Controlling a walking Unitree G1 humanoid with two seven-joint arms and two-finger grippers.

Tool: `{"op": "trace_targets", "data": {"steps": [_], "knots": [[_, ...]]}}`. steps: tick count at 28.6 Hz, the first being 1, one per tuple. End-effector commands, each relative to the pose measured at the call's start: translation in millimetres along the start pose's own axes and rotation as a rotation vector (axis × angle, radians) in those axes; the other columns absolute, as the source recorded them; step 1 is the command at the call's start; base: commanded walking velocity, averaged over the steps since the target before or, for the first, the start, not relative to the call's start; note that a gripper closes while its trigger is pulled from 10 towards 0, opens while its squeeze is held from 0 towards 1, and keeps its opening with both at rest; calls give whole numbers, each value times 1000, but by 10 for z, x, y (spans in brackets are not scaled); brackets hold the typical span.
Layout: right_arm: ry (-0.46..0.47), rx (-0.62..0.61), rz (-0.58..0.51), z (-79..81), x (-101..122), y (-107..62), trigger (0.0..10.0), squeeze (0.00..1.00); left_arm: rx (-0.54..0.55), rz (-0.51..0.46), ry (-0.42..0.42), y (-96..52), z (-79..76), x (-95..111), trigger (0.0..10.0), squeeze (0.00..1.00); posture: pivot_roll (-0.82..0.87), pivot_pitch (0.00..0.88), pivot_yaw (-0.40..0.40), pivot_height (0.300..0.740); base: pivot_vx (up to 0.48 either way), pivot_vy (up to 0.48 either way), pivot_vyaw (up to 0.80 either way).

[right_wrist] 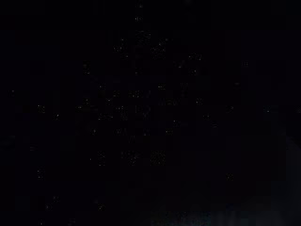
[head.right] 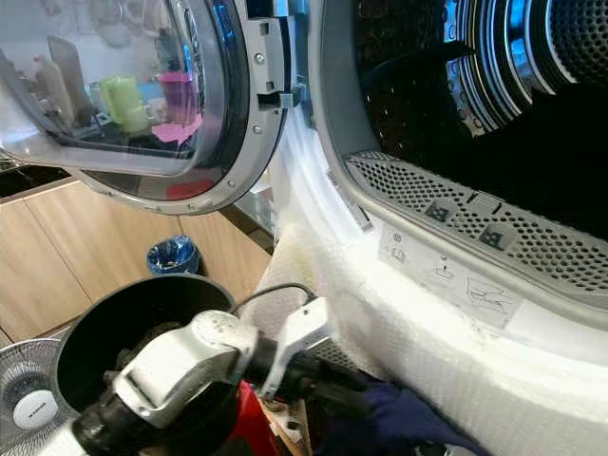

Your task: Clothes washing

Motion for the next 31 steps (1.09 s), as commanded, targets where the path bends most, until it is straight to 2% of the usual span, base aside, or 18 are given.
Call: {"op": "trace_targets", "data": {"steps": [1, 3, 4, 6, 8, 10, 11, 12, 13, 15, 16, 18, 20, 21, 24, 26, 27, 31], "knots": [[-15, 22, -20, 70, 8, -8, 0, 0, 129, 25, -16, -134, 138, -24, 10000, 1000, 219, 0, 31, 740, 0, 0, 0], [-26, 17, -15, 52, 4, -56, 0, 0, 217, 41, -37, -252, 227, -75, 10000, 1000, 219, 0, 32, 740, 0, 0, 0], [-28, 21, -9, 48, 0, -121, 0, 0, 330, 52, -65, -408, 319, -134, 10000, 1000, 223, 0, 34, 740, 0, 0, 0], [-29, 23, -7, 49, -2, -141, 0, 0, 365, 52, -72, -456, 345, -150, 10000, 1000, 223, 0, 34, 740, 0, 0, 0], [-49, 43, 19, 66, -29, -205, 0, 0, 485, 49, -129, -594, 443, -218, 10000, 1000, 230, 1, 31, 740, 0, 0, 0], [-86, 112, 76, 176, -70, -330, 0, 0, 677, 104, -145, -824, 587, -423, 10000, 1000, 244, 9, 23, 740, 0, 0, 0], [-86, 112, 76, 176, -70, -330, 0, 0, 677, 104, -145, -824, 587, -423, 10000, 1000, 244, 9, 23, 740, 0, 0, 0], [-113, 182, 121, 310, -81, -441, 0, 0, 807, 146, -147, -980, 663, -584, 10000, 145, 243, 13, 17, 740, 0, 0, 0], [-131, 222, 138, 392, -67, -496, 0, 0, 857, 149, -159, -1030, 691, -637, 10000, 0, 243, 13, 17, 740, 0, 0, 0], [-167, 306, 163, 578, -7, -604, 0, 0, 939, 151, -170, -1102, 736, -722, 10000, 0, 234, 17, 13, 740, 0, 0, 0], [-220, 369, 153, 754, 110, -671, 0, 0, 972, 153, -175, -1122, 745, -784, 10000, 0, 234, 17, 13, 740, 0, 0, 0], [-248, 407, 131, 869, 202, -688, 0, 0, 975, 171, -168, -1122, 736, -833, 10000, 0, 218, 13, 15, 740, 0, 0, 0], [-259, 482, 67, 1077, 391, -700, 0, 0, 988, 214, -162, -1135, 718, -912, 10000, 0, 209, 9, 18, 740, 0, 0, 0], [-288, 544, -1, 1268, 573, -704, 0, 0, 1029, 230, -156, -1181, 722, -947, 10000, 0, 207, 5, 19, 740, 0, 0, 0], [-316, 598, -58, 1434, 712, -709, 0, 0, 1069, 236, -154, -1227, 727, -974, 10000, 0, 205, 1, 18, 740, 0, 0, 0], [-350, 674, -158, 1717, 949, -681, 0, 0, 1118, 234, -159, -1283, 743, -1002, 10000, 0, 208, 0, 18, 740, 0, 0, 0], [-350, 674, -158, 1717, 949, -681, 0, 0, 1118, 234, -159, -1283, 743, -1002, 10000, 0, 208, 0, 18, 740, 0, 0, 0], [-410, 820, -351, 2270, 1433, -653, 0, 0, 1158, 226, -143, -1282, 783, -1040, 10000, 0, 208, 0, 10, 740, 0, 0, 0]]}}
Point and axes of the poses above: a point about 5 cm out from each wrist's last joint towards the gripper, its own y axis pointing out of the wrist towards the gripper, its own x axis along the axis of the wrist's last joint, z = x × y, the point moved 3 cm from there along y, pointing out of the wrist towards the gripper, and after that the axes turned 12 degrees about y, right-handed, at the moved point
